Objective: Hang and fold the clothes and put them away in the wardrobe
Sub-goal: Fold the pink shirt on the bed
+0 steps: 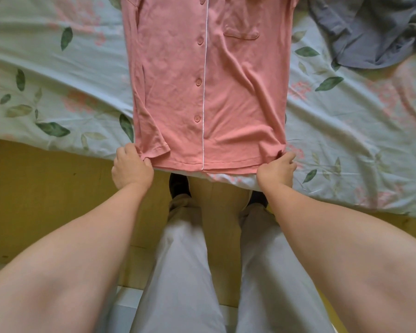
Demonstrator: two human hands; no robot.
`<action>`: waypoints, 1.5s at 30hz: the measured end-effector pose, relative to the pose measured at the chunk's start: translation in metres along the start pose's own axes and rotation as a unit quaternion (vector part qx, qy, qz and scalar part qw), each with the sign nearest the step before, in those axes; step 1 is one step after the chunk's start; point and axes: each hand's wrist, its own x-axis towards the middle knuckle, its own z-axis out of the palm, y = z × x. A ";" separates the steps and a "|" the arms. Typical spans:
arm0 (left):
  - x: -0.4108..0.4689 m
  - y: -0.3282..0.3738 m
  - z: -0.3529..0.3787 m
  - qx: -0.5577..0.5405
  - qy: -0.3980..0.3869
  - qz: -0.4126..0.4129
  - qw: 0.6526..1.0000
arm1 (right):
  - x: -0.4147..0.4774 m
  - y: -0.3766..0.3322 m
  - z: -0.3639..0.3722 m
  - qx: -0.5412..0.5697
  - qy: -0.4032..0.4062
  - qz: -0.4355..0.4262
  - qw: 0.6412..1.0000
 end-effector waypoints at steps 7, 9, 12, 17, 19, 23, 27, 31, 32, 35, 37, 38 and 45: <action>0.010 -0.001 0.001 0.015 -0.018 -0.022 0.999 | 0.012 -0.003 -0.007 0.001 0.015 0.005 1.000; 0.015 -0.002 0.003 -0.023 0.010 -0.065 0.998 | 0.015 0.002 -0.007 -0.010 0.018 -0.001 1.000; 0.017 -0.008 0.005 -0.132 0.056 -0.178 0.973 | 0.012 0.009 -0.004 0.003 0.033 0.012 0.999; 0.027 -0.030 0.016 -0.320 0.079 -0.371 0.868 | 0.015 0.023 0.001 0.117 0.005 0.173 0.978; 0.029 -0.036 0.017 -0.352 0.047 -0.407 0.842 | 0.015 0.025 0.001 0.115 -0.005 0.160 0.980; 0.025 -0.036 0.010 -0.187 0.048 -0.272 0.943 | 0.009 0.019 -0.005 0.061 0.036 0.066 0.995; 0.027 -0.038 0.002 -0.109 0.046 -0.160 0.980 | 0.006 0.022 -0.004 -0.015 0.012 -0.008 1.000; 0.037 -0.036 -0.005 -0.144 0.083 -0.205 0.965 | 0.009 0.019 -0.005 -0.030 0.026 -0.013 0.999; 0.041 -0.035 -0.006 -0.169 0.089 -0.234 0.953 | 0.011 0.019 -0.006 -0.032 0.030 -0.013 0.999; 0.053 -0.039 -0.004 -0.214 0.078 -0.272 0.935 | 0.015 0.020 -0.008 -0.032 0.035 -0.012 0.999; 0.059 -0.045 -0.002 -0.239 0.073 -0.279 0.927 | 0.018 0.021 -0.008 -0.026 0.049 -0.012 0.998; 0.061 -0.048 -0.001 -0.256 0.076 -0.287 0.920 | 0.019 0.023 -0.008 -0.022 0.056 -0.010 0.998; 0.073 -0.056 -0.004 -0.432 0.064 -0.410 0.801 | 0.022 0.034 -0.008 0.081 0.062 0.057 0.993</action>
